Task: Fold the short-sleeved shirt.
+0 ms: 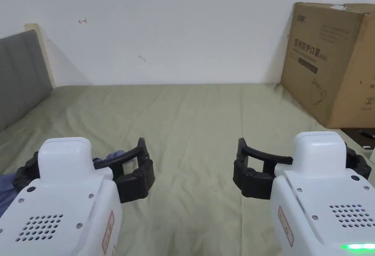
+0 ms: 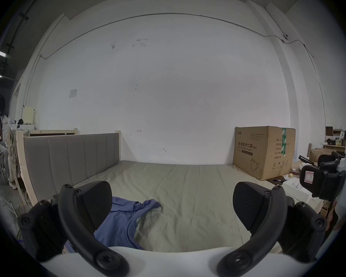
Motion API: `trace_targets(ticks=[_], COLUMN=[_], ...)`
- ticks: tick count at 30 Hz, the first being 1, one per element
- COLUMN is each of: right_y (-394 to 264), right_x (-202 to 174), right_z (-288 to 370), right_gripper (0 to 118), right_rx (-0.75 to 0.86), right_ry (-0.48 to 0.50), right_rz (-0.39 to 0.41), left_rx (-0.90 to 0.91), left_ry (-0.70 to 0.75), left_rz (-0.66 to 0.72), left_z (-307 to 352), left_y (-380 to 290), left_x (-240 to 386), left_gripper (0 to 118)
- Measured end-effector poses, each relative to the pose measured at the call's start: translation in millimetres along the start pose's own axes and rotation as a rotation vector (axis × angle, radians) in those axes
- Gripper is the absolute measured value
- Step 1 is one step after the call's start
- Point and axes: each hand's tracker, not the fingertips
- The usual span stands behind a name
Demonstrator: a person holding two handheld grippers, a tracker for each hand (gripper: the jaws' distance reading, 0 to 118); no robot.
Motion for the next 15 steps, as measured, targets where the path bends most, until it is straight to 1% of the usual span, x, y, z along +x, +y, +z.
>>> trace_targets(ticks=[8, 10, 12, 14, 15], right_y=[1.6, 2.9, 3.9, 1.9, -1.6], right_x=[0.2, -3.5, -10.3, -22.8, -31.4], right_z=[-1.1, -1.4, -0.2, 0.8, 1.1], right_gripper=[118, 118, 118, 118, 118], right_rx=[0.001, 0.005, 0.029, 0.059, 0.077], right_ry=[-0.013, -0.023, -0.044, -0.077, -0.101], right_rz=[0.022, 0.053, 0.132, 0.283, 0.392], left_rx=[0.0, -0.014, -0.019, -0.02, -0.023], left_ry=[-0.007, -0.036, -0.055, -0.069, -0.081], left_rz=[0.008, 0.095, 0.204, 0.358, 0.48], left_z=[-1.9, -2.6, -3.2, -3.9, -4.1], left_y=[0.5, -0.6, -3.0, -8.9, -14.1], left_x=[0.8, -3.1, -9.5, -19.4, -25.5], left_gripper=[118, 118, 118, 118, 118])
